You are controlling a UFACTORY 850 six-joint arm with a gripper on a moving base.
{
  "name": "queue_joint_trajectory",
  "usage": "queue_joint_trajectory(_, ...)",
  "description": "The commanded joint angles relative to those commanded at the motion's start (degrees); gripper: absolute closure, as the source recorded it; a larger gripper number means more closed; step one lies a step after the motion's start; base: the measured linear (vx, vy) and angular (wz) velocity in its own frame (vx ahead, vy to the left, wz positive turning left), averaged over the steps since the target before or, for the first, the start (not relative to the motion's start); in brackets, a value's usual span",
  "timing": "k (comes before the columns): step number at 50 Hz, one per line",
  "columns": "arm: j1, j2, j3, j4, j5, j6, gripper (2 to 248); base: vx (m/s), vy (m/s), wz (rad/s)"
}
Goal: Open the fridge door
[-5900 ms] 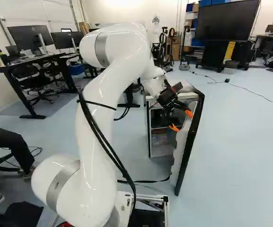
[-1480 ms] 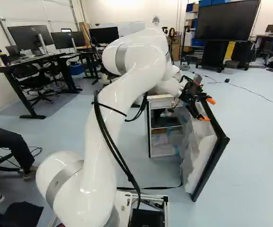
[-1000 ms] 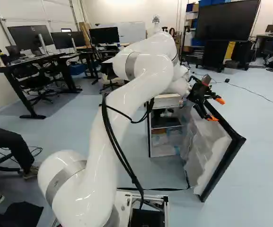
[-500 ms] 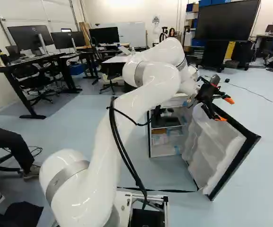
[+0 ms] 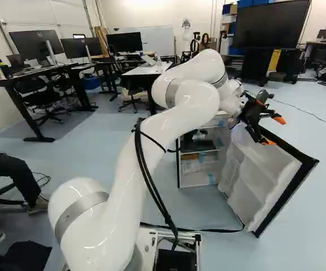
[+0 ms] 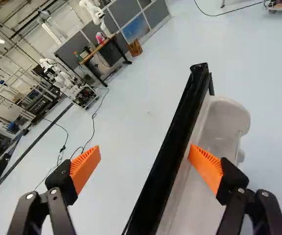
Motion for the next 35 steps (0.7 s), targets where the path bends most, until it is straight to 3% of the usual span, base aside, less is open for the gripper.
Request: queue_joint_trajectory(35, 0.44, 10.27, 17.66, -4.43, 0.0, 0.0, 3, 0.0, 0.0, 0.0)
